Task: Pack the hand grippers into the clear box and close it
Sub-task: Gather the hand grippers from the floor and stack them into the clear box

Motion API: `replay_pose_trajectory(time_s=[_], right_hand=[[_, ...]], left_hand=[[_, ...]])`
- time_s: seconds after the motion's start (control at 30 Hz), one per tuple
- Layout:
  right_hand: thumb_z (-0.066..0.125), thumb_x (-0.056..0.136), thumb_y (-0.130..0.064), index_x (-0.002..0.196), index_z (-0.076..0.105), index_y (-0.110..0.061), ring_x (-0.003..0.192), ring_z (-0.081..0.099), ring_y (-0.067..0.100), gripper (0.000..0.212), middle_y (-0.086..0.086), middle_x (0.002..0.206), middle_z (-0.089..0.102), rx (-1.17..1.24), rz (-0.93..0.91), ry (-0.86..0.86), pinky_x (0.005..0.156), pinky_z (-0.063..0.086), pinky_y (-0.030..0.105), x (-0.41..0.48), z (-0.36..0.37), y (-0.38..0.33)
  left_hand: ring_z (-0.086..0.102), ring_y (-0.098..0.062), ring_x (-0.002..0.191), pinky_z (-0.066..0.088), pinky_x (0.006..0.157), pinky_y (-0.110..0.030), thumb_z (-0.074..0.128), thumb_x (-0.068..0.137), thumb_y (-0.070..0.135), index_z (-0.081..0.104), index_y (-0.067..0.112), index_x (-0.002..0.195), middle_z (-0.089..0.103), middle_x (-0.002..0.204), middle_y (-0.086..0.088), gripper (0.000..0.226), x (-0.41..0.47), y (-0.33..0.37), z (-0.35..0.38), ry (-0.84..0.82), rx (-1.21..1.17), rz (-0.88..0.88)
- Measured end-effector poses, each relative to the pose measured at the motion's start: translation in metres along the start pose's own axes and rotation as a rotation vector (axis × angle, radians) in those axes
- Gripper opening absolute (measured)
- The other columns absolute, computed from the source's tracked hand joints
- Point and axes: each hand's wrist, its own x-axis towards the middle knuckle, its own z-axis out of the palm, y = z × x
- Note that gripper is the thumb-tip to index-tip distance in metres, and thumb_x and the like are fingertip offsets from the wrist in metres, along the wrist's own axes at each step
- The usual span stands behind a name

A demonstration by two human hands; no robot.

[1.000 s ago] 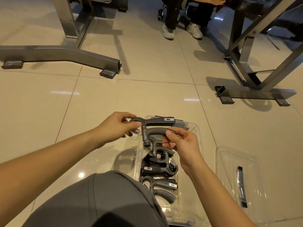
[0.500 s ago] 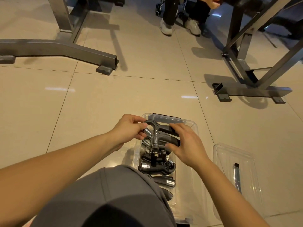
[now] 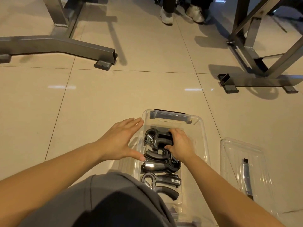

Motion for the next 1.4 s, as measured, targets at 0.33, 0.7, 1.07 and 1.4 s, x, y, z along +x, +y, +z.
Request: replay_pose_trajectory(time_s=[0.33,0.7,1.07,1.4], right_hand=[[0.072,0.087,-0.032,0.145,0.047,-0.019,0.129,0.044,0.022,0.064,-0.001,0.139,0.052,-0.024,-0.026,-0.017,0.110,0.037,0.040,0.004,0.012,0.008],[0.074,0.086,-0.028,0.134,0.058,-0.016,0.119,0.046,0.025,0.052,0.007,0.125,0.051,-0.065,0.170,0.188,0.095,0.048,0.038,-0.002,0.020,-0.011],[0.064,0.095,-0.032,0.132,0.061,-0.014,0.117,0.050,0.023,0.041,0.005,0.125,0.057,-0.056,0.178,0.140,0.092,0.049,0.038,-0.006,-0.001,-0.024],[0.058,0.095,-0.035,0.101,0.069,-0.020,0.090,0.062,0.016,0.020,-0.006,0.095,0.065,0.186,-0.102,0.358,0.073,0.052,0.035,-0.019,-0.086,-0.128]], left_hand=[[-0.005,-0.009,0.154,0.001,0.120,-0.028,0.062,0.063,0.088,-0.003,0.030,0.161,-0.009,0.167,0.013,0.131,0.002,0.000,0.002,0.007,-0.023,0.012],[-0.004,-0.009,0.154,0.003,0.120,-0.030,0.062,0.063,0.087,-0.003,0.029,0.161,-0.009,0.167,0.014,0.131,0.003,0.000,0.002,-0.010,-0.041,0.001],[0.008,-0.010,0.153,0.013,0.123,-0.032,0.070,0.067,0.078,0.009,0.031,0.161,0.006,0.168,0.011,0.122,-0.005,0.002,0.000,0.011,-0.198,-0.052],[0.047,-0.018,0.135,0.038,0.108,-0.030,0.072,0.082,0.059,0.054,0.022,0.140,0.049,0.148,0.004,0.071,-0.080,-0.039,-0.138,-0.117,0.085,-0.354]])
